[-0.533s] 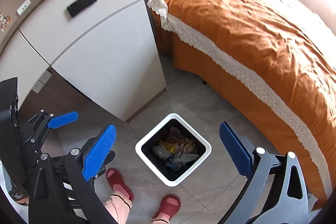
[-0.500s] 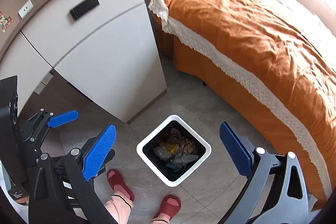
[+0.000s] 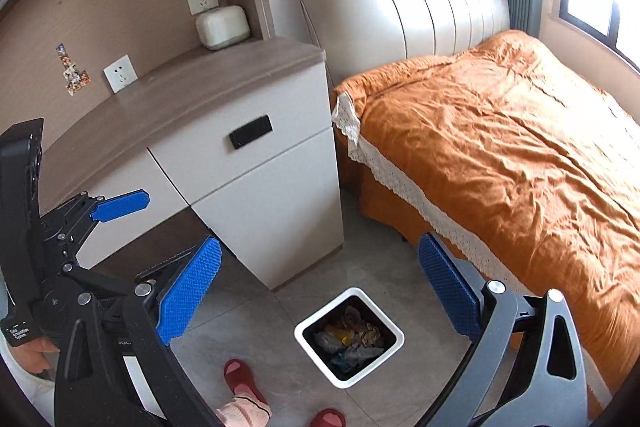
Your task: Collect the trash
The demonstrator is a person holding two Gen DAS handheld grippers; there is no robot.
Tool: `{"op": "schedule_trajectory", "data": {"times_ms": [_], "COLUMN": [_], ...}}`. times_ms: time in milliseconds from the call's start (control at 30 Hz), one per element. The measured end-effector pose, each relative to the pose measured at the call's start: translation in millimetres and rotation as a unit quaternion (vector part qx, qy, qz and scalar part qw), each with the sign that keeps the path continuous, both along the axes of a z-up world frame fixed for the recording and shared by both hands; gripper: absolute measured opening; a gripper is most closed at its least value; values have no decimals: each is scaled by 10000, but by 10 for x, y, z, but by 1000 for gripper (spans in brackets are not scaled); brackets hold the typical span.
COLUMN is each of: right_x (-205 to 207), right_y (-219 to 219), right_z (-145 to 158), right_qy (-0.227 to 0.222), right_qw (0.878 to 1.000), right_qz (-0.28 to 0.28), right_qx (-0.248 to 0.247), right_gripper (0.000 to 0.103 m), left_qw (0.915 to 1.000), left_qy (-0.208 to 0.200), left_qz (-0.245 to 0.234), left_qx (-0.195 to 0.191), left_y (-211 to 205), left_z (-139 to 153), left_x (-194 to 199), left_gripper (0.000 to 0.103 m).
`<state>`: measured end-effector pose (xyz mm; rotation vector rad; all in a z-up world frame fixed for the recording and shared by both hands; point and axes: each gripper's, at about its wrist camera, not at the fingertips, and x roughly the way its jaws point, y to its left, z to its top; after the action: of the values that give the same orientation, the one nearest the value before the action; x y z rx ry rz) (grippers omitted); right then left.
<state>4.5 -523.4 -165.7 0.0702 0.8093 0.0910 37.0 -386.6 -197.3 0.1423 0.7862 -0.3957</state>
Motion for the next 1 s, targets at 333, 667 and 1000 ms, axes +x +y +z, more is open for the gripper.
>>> {"op": "schedule_trajectory", "data": {"times_ms": [333, 667, 1000], "right_x": [91, 384, 678], "right_y": [580, 1810, 3060], "right_z": [817, 1409, 1633], "right_qy": [-894, -1491, -1639], "right_qw": [9932, 9838, 9808], "right_qz": [739, 991, 1027], "right_qx": [137, -58, -268], "right_gripper": [98, 98, 98], "left_qw": [9897, 9827, 9791], "left_qy": [-757, -1081, -1233], "left_qz": [1212, 1502, 1581], "left_qx": [-53, -48, -340], "left_y": [897, 2162, 3424], "left_z": [984, 1385, 1617], "left_x": [-205, -25, 223], "left_gripper": [98, 98, 98]}}
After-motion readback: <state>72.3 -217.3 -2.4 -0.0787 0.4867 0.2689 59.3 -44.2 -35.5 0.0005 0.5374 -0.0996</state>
